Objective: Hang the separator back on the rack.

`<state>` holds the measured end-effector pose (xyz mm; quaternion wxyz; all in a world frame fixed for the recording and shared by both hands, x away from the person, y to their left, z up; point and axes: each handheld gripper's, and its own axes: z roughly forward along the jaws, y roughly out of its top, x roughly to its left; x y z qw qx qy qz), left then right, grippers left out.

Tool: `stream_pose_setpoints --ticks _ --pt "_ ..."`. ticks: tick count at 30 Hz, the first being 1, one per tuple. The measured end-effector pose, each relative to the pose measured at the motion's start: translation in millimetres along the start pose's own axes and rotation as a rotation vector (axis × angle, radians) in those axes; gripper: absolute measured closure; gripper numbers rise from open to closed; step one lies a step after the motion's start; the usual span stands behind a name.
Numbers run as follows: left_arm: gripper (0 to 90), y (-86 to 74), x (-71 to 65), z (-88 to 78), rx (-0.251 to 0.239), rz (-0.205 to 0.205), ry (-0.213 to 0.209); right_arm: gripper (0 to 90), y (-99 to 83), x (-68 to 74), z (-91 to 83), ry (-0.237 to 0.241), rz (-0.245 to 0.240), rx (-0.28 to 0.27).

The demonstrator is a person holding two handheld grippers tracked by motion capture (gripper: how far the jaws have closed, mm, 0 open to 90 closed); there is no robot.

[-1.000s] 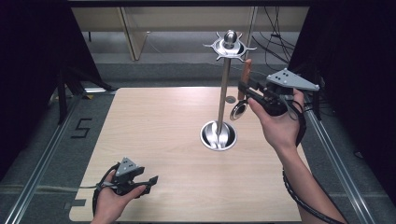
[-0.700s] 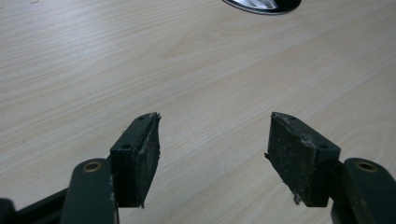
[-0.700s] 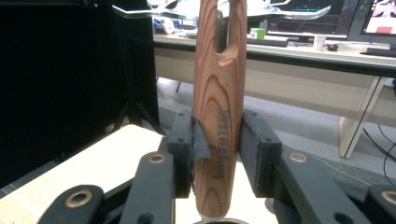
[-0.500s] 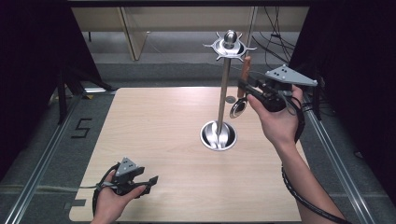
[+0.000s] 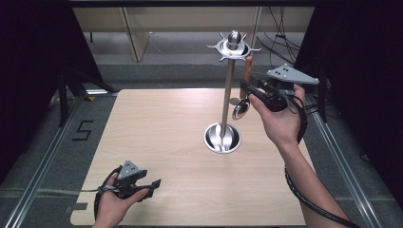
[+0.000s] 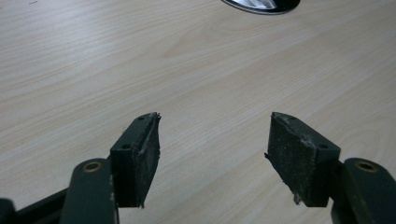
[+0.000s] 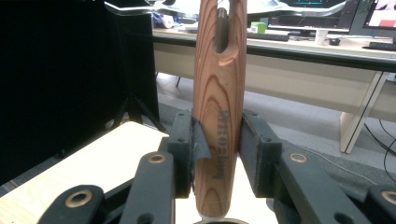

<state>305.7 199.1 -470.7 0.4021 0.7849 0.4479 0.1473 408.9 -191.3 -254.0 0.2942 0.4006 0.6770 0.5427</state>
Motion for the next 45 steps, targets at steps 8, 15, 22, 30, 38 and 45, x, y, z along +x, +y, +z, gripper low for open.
stream_pose_setpoints --ticks 8,15,22,30,38,45 --pt "33.4 -0.1 -0.2 0.2 -0.002 0.0 0.001 68.4 -0.5 -0.9 5.3 -0.001 -0.017 0.002" --pt "33.5 0.0 -0.2 0.2 -0.001 0.003 0.0 68.3 0.1 1.3 6.3 -0.012 -0.01 0.01" --pt "33.5 -0.2 -0.2 0.2 -0.001 0.0 0.0 61.0 -2.1 1.3 8.2 -0.004 -0.031 -0.007" --pt "33.4 -0.1 -0.1 -0.1 0.0 0.001 -0.001 48.3 -8.0 2.5 1.1 -0.003 -0.065 -0.035" --pt "33.5 0.1 -0.1 -0.4 0.004 0.0 0.002 42.9 -19.7 -2.8 -18.0 -0.003 -0.09 -0.043" --pt "33.4 -0.3 0.0 0.5 -0.001 -0.011 0.013 37.8 -38.1 -9.4 -31.7 -0.001 -0.113 -0.001"
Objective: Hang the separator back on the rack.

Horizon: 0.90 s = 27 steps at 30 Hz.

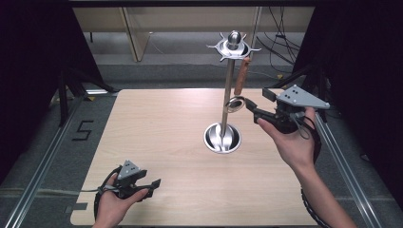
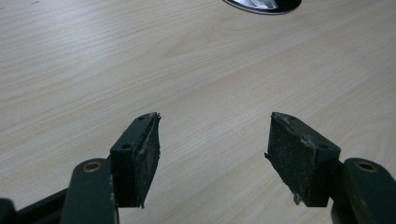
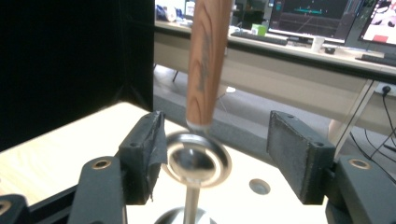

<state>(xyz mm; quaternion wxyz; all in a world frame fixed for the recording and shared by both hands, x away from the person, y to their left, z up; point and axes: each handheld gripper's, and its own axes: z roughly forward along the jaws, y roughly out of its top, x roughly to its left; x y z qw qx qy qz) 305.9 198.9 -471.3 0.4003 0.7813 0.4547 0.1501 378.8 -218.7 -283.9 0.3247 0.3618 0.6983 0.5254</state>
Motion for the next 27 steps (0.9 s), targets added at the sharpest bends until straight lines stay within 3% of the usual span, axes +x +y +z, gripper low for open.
stream_pose_setpoints --ticks 15,22,25,26,27 --pt "33.4 -0.2 0.4 0.5 -0.002 -0.002 0.004 38.0 -40.6 -15.5 -21.4 -0.008 -0.011 0.06" --pt "33.5 -0.2 0.4 0.5 -0.002 -0.002 0.006 38.9 -66.2 -22.0 -31.2 -0.006 -0.007 0.091" --pt "33.5 0.0 0.9 -0.2 0.006 0.006 0.002 39.3 -78.7 -23.7 -33.9 0.008 0.022 0.122" --pt "33.5 -0.1 0.7 0.1 0.003 0.004 0.003 39.4 -82.7 -27.2 -33.9 -0.008 -0.014 0.113" --pt "33.5 0.0 1.0 -0.2 0.008 0.007 0.001 39.3 -87.0 -26.7 -34.8 -0.009 0.005 0.128"
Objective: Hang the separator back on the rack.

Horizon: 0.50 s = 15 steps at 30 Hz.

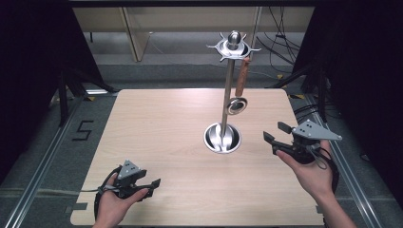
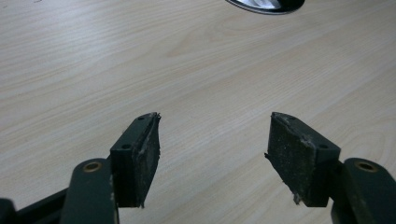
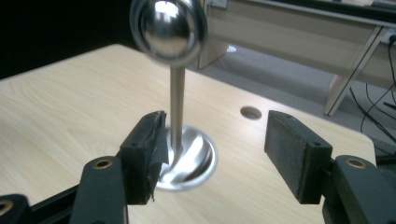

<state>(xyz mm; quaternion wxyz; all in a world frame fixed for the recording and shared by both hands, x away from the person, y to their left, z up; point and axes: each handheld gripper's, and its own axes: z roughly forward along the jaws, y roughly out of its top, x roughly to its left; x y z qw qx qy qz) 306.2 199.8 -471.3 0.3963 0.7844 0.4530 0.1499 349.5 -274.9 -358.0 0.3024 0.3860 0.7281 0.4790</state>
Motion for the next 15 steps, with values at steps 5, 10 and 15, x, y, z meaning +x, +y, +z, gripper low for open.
stream_pose_setpoints --ticks 5,10,15 --pt "33.5 -0.5 -0.5 1.4 -0.01 -0.012 0.008 39.5 -24.0 -3.4 0.4 0.008 0.032 0.048" --pt "33.5 -0.3 0.2 -0.1 -0.004 0.002 -0.001 39.4 -49.7 -9.1 2.5 0.008 0.042 0.098" --pt "33.5 -0.2 -0.8 0.9 -0.009 -0.009 0.001 39.4 -70.4 -15.7 3.0 0.002 0.043 0.129"
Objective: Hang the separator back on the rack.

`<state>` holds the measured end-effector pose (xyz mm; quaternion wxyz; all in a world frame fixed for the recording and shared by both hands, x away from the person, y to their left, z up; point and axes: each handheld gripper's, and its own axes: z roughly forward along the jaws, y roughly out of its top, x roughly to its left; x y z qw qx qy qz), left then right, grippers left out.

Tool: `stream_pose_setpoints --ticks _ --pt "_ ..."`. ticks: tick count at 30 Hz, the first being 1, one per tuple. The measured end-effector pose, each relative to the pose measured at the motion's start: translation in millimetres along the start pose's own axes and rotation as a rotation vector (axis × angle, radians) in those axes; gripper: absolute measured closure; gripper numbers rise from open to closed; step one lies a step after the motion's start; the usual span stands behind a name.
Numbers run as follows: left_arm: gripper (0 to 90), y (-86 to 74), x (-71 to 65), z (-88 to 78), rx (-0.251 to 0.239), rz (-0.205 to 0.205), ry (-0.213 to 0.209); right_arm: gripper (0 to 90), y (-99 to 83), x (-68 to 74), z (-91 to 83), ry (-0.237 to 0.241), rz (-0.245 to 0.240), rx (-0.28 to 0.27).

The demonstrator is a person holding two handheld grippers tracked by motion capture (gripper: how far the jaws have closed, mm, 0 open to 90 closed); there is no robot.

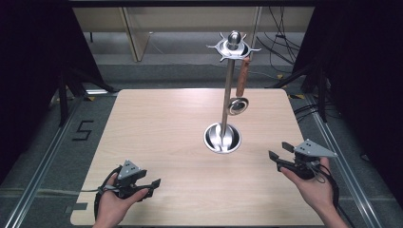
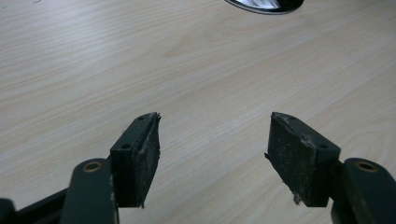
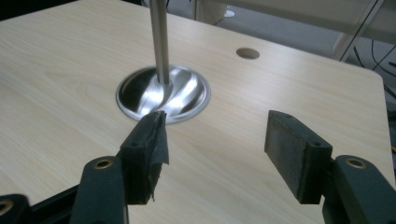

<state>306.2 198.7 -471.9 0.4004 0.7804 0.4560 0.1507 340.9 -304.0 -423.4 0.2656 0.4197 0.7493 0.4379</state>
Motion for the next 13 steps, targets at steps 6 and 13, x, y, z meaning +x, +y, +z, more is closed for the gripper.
stream_pose_setpoints --ticks 6,13 --pt "33.5 0.2 -0.1 -0.4 -0.001 0.004 -0.001 39.3 -12.1 -8.3 -0.8 -0.018 0.014 -0.001" --pt "33.5 0.4 -0.2 0.9 -0.001 -0.001 -0.006 39.3 -18.7 -10.9 -1.9 -0.027 0.042 0.0"
